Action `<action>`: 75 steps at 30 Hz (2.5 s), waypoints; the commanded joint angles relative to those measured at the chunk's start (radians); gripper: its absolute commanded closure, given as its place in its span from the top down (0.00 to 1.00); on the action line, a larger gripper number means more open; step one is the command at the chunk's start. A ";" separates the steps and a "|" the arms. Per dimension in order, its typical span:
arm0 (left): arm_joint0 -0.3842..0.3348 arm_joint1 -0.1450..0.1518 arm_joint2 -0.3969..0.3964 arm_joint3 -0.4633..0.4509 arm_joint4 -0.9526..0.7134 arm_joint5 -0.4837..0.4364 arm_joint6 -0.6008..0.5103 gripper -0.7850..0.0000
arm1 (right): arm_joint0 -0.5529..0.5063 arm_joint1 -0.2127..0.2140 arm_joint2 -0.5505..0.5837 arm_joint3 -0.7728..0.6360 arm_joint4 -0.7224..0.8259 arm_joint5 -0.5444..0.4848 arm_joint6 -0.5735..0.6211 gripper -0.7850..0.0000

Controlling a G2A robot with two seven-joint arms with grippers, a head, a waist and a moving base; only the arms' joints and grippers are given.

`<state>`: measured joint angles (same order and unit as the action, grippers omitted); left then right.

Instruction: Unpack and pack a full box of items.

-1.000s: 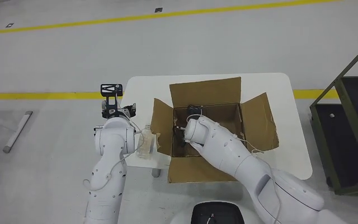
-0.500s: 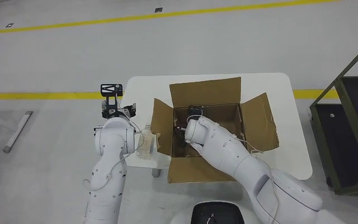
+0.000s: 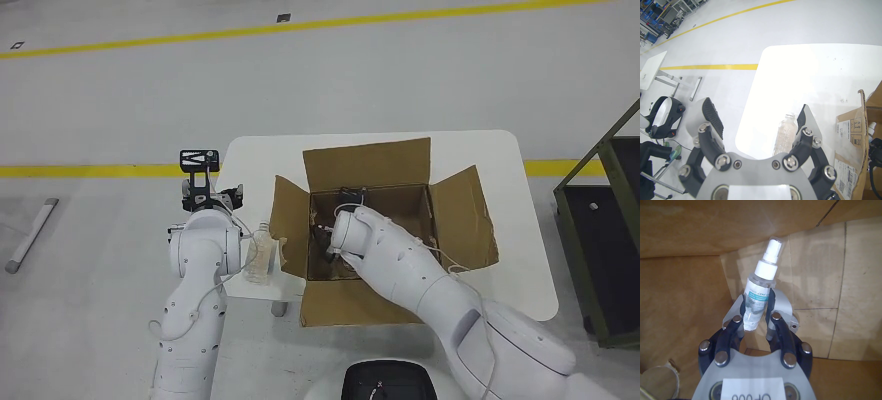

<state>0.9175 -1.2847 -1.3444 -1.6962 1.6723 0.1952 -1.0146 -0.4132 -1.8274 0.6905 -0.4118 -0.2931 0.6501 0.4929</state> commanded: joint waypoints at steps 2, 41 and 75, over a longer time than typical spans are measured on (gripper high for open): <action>0.000 0.000 0.000 0.000 0.000 0.000 0.000 1.00 | -0.001 0.003 0.000 -0.008 -0.020 -0.001 0.012 0.00; 0.000 0.000 0.000 0.000 0.000 0.000 0.000 1.00 | -0.141 0.127 0.054 -0.367 -0.300 0.094 0.174 1.00; 0.000 0.000 0.000 0.000 0.000 0.000 0.000 1.00 | -0.039 0.041 -0.033 -0.161 -0.356 0.057 0.251 1.00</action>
<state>0.9175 -1.2847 -1.3444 -1.6962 1.6723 0.1952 -1.0146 -0.4517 -1.7864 0.6573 -0.5732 -0.6490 0.7072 0.7439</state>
